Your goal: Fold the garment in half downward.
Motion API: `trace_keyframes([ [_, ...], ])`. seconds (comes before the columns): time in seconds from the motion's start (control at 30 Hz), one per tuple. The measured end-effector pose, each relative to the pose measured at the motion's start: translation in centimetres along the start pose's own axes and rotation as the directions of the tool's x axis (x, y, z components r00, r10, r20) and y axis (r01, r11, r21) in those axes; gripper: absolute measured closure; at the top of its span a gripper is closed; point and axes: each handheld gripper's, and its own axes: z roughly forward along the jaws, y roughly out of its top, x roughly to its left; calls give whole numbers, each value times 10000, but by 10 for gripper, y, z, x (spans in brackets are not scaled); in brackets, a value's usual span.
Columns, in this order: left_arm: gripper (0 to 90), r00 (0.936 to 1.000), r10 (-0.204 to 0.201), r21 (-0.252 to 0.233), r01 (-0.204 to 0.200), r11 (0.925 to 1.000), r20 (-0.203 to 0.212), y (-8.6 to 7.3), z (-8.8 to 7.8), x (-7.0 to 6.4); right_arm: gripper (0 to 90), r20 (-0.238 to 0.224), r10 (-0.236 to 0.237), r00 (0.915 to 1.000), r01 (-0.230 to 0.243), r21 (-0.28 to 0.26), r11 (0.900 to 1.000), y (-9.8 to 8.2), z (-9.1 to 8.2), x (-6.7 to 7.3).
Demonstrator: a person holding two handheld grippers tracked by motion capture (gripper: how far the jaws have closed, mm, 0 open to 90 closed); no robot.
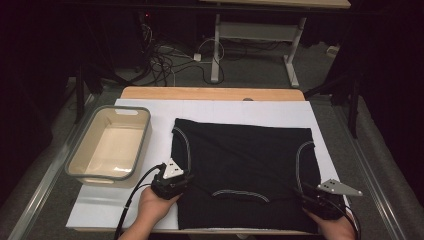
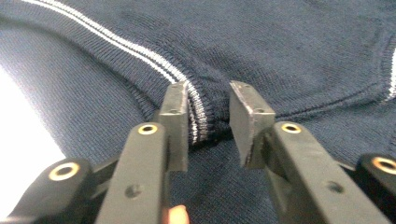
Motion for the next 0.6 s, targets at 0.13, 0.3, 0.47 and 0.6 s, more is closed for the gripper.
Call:
trace_keyframes([
  [0.13, 740, 9999, 118, -28, -118, 9999, 106, 0, 0, -1, 678, -158, 30, 9999, -30, 0, 10000, 0, 0, -1],
  [0.3, 772, 9997, 142, -161, -139, 9998, 203, -1, -2, 0, 774, -361, -97, 9993, 93, -100, 9999, -1, -1, -1],
  [0.47, 777, 9992, 286, -789, -263, 9965, 293, -4, -10, 1, 795, -255, -258, 9993, 246, -459, 9986, -1, -4, 1],
  [0.6, 777, 9985, 89, -1200, -24, 9928, 538, -4, -23, 2, 796, -158, -335, 9993, 315, -1127, 9931, 2, -14, 0],
])
